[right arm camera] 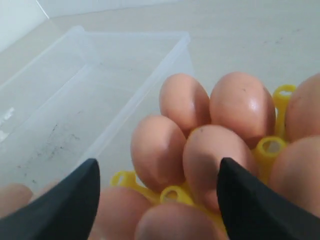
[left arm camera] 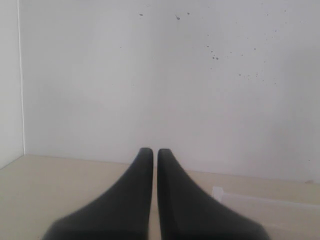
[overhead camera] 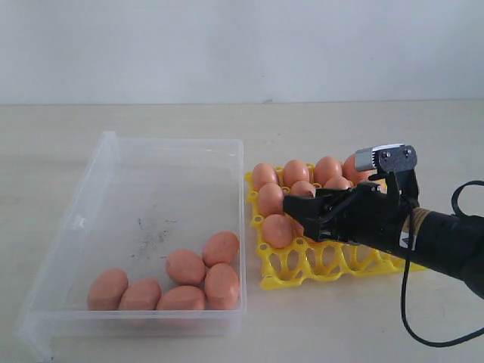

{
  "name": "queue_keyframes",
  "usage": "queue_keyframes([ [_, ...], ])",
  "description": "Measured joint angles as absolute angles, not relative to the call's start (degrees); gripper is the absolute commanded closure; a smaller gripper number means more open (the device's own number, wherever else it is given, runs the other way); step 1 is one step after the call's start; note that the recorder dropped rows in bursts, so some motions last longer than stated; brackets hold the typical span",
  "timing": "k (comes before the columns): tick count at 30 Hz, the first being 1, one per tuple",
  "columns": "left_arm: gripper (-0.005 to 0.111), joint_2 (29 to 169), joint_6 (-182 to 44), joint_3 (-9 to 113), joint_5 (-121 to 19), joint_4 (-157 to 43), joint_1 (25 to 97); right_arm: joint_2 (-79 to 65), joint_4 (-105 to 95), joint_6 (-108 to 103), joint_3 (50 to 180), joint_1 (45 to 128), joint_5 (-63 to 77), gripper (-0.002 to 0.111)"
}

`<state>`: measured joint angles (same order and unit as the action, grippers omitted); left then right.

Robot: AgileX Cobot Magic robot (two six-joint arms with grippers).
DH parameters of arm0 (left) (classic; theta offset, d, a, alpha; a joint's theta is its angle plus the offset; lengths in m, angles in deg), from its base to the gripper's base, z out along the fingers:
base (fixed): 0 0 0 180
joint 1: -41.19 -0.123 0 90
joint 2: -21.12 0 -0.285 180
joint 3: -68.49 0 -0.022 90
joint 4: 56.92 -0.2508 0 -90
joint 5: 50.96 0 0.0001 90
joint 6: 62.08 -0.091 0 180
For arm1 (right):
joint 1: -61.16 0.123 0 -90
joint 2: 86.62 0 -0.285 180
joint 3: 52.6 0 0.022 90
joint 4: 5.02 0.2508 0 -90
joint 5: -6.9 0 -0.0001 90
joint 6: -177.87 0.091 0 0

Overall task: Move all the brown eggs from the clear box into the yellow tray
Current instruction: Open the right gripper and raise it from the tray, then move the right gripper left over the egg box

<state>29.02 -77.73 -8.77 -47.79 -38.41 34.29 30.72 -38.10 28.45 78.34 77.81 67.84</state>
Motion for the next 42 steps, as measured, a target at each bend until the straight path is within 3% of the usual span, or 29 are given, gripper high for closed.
queue_keyframes([
  [7,0.103,29.0,-77.7,-8.8,-47.8,-38.4,34.3,20.1,-36.7,28.6,78.2,77.8,62.3,0.051],
  [9,0.103,29.0,-77.7,-8.8,-47.8,-38.4,34.3,16.9,-37.7,29.6,78.2,77.8,61.0,0.068],
  [12,0.103,29.0,-77.7,-8.8,-47.8,-38.4,34.3,12.8,-42.9,33.0,78.2,77.8,61.2,0.107],
  [19,0.103,29.0,-77.7,-8.8,-47.8,-38.4,34.3,7.6,-69.5,52.6,86.3,79.3,56.9,0.109],
  [25,0.103,29.0,-77.7,-8.8,-47.8,-38.4,34.3,7.7,-98.6,79.9,98.7,91.2,31.4,0.109],
  [31,0.103,29.0,-77.7,-8.8,-47.8,-38.4,34.3,14.7,-104.0,91.4,108.8,101.3,29.4,0.109],
  [34,0.103,29.0,-77.7,-8.8,-47.8,-38.4,34.3,19.3,-105.1,90.9,111.3,104.0,17.6,0.109],
  [36,0.103,29.0,-77.7,-8.8,-47.8,-38.4,34.3,20.0,-104.7,89.6,111.4,104.6,-0.2,0.109],
  [39,0.103,29.0,-77.7,-8.8,-47.8,-38.4,34.3,17.7,-90.4,66.9,111.7,104.6,-23.3,0.109],
  [42,0.103,29.0,-77.7,-8.8,-47.8,-38.4,34.3,17.1,-71.4,40.5,111.8,104.6,-35.9,0.109],
])
